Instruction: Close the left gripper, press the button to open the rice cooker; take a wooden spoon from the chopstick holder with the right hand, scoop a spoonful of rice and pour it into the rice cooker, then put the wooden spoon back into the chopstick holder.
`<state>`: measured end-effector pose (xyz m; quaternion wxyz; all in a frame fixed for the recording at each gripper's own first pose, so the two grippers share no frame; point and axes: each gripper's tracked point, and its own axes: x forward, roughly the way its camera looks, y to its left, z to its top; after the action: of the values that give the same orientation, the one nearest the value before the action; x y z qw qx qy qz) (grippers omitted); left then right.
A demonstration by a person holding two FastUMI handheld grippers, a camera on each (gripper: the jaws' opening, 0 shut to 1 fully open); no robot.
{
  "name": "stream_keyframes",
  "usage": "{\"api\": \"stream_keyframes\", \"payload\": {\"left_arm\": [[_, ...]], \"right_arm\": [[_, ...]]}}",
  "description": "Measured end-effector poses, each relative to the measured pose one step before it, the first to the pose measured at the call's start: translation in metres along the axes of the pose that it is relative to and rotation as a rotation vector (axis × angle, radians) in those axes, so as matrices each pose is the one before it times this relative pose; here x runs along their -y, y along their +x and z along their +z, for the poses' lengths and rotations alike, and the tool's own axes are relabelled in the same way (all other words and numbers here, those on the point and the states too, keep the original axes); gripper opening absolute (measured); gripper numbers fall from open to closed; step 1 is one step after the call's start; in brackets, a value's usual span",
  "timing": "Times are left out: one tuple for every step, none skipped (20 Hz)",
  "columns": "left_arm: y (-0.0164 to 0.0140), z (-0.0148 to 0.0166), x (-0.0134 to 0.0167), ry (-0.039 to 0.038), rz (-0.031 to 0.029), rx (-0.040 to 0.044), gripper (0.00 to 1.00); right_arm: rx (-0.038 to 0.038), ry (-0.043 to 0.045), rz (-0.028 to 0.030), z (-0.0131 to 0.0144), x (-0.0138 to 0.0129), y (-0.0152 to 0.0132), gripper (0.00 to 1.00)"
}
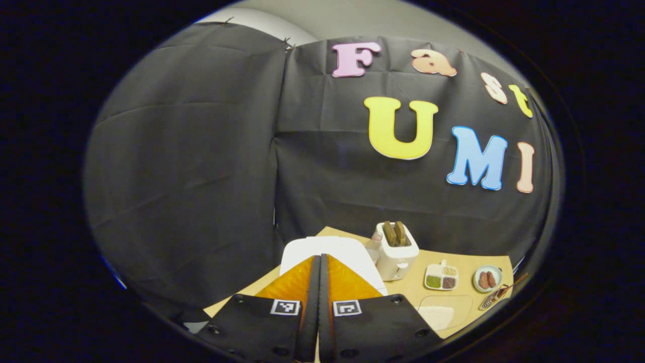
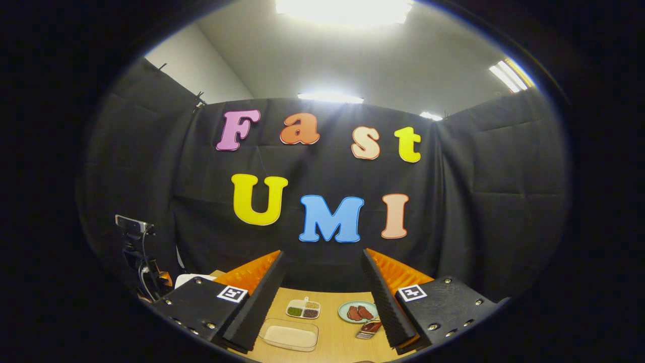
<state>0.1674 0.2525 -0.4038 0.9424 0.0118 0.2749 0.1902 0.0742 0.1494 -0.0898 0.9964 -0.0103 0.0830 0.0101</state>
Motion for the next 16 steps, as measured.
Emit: {"api": "stream_keyframes", "payload": {"left_arm": [[0.02295,-0.00893,-0.00231,-0.01025,0.00663,-0.02279,0.09],[0.01081,-0.00966,0.00165,-0.00405,-0.0052,-0.02209,0.07],[0.01237,-0.00775,0.00098,0.00659,0.00738,-0.01819,0.07],[0.01474,-0.00891,-0.00001,0.01015,0.00699,-0.01381,0.09],[0.01296,-0.01004,0.00173,0.01454,-0.00063,-0.03045,0.09],[0.01305,-0.01716,0.00577,0.00709,-0.00415,-0.04522,0.09],[0.00898,-0.01521,0.00416,-0.00285,0.00093,-0.06188,0.07],[0.00865,-0.01099,0.00348,-0.00906,-0.00001,-0.03755,0.09],[0.01088,-0.00589,0.00225,-0.00999,0.00035,-0.01806,0.1],[0.0071,-0.00721,-0.00492,0.00143,0.00966,-0.01717,0.1],[0.00667,-0.00315,-0.0019,0.00505,0.00821,-0.00996,0.09],[0.00663,-0.00411,0.00043,0.00493,0.00681,-0.01148,0.1],[0.00606,-0.00223,0.00094,0.00018,-0.00093,-0.01042,0.1],[0.00375,-0.00251,0.00058,-0.00222,-0.00075,-0.01052,0.1],[0.00489,-0.00158,0.00056,-0.00177,-0.00042,-0.00781,0.09],[0.00558,-0.00333,-0.00046,0.00241,0.00362,-0.00585,0.09]], "right_arm": [[-0.00184,-0.01237,-0.00608,-0.0003,-0.00161,0.00218,0.93],[-0.00348,-0.00959,-0.00284,-0.00019,-0.00239,0.00222,0.93],[-0.00809,-0.00965,0.00219,-0.00248,-0.00365,0.00296,0.93],[-0.01006,-0.01112,0.00292,-0.00174,-0.00329,0.00296,0.93],[-0.00307,-0.00684,-0.00119,-0.00024,-0.00111,0.00208,0.93],[-0.00573,-0.00629,-0.00193,-0.00029,-0.00074,0.00313,0.93],[-0.00904,-0.00607,0.00072,-0.00118,-0.00119,0.00232,0.93],[-0.00507,-0.00709,0.00101,-0.00062,-0.00156,0.00171,0.93],[-0.00162,-0.00973,-0.00294,-0.00057,0.00033,0.00112,0.93],[-0.00331,-0.00912,-0.00511,-0.00185,0.00115,0.00158,0.93],[-0.00768,-0.0068,-0.00175,-0.00209,-0.00029,0.00149,0.93],[-0.00713,-0.00155,0.00002,-0.00091,-0.00056,0.00192,0.93],[-0.00609,0.00033,0.00097,-0.002,-0.00164,0.00177,0.93],[-0.00514,-0.00038,0.00079,-0.00107,-0.00095,0.00212,0.93],[-0.00673,-0.00303,0.00048,-0.00189,-0.00054,0.00244,0.93],[-0.00309,-0.00398,0.00178,-0.0005,-0.00157,-0.00005,0.93]]}}
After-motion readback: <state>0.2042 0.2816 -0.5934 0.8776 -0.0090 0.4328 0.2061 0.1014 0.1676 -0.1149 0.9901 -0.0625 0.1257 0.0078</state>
